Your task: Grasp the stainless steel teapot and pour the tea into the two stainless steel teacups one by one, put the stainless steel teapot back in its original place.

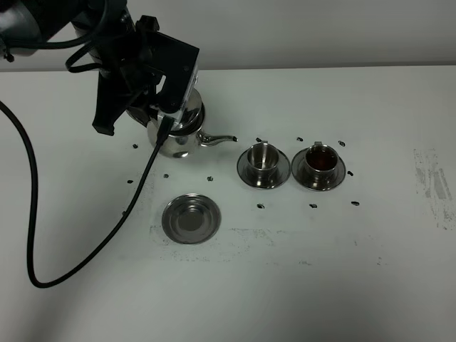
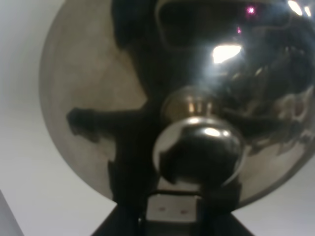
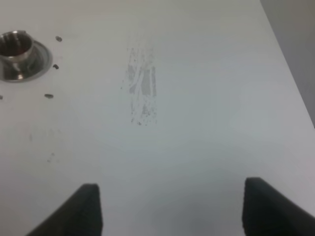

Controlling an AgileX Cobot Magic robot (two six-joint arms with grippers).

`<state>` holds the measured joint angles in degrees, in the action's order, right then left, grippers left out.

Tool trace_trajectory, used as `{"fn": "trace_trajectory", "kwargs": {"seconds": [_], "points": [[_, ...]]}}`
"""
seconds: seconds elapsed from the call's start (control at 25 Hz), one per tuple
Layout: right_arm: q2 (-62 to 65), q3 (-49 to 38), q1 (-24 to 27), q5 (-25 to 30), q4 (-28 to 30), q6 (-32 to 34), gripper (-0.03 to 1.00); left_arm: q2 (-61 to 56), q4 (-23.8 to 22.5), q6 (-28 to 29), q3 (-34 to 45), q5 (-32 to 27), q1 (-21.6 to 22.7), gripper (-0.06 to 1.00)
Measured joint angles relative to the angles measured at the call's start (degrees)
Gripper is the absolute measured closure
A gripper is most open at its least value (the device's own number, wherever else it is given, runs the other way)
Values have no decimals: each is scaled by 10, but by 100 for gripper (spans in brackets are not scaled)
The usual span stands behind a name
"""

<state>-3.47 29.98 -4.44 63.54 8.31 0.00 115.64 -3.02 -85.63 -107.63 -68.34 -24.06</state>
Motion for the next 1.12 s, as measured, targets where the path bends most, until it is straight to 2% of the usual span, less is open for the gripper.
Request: {"fn": "trace_trajectory", "kwargs": {"seconds": [0.12,0.24,0.68,1.12], "points": [[0,0,0,0,0,0,38,8,1,-35,0,1,0,76],[0,0,0,0,0,0,38,20,0,-45,0,8,0,76],[0,0,0,0,0,0,38,54,0,-18,0,80,0,76],[0,0,0,0,0,0,38,97,-18,2,-18,109,0,76]]}}
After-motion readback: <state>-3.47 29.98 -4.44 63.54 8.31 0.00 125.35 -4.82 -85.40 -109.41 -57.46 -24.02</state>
